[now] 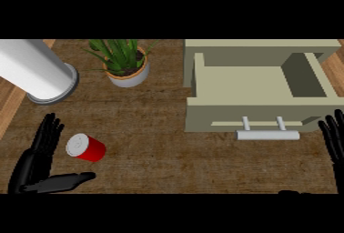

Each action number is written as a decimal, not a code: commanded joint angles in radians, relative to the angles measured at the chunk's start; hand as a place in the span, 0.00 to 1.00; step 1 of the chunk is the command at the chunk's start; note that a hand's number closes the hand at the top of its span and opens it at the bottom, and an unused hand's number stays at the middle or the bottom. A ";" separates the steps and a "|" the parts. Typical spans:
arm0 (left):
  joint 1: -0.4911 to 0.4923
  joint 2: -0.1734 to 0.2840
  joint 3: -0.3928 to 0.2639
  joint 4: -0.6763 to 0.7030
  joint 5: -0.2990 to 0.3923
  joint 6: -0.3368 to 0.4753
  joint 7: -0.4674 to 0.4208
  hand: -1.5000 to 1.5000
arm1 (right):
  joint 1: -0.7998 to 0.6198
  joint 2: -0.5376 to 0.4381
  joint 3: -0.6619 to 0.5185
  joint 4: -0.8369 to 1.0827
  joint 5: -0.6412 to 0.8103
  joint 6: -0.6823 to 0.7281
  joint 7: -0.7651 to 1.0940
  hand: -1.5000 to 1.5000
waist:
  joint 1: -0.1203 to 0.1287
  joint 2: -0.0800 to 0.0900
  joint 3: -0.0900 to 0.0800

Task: Pick up the can, place it into the drawer and close the drawer

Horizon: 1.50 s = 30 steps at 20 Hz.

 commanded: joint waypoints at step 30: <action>-0.127 0.063 0.085 0.621 -0.011 -0.038 -0.426 0.00 | 0.006 0.030 -0.006 -0.067 0.015 0.021 0.036 0.00 | -0.002 0.000 0.000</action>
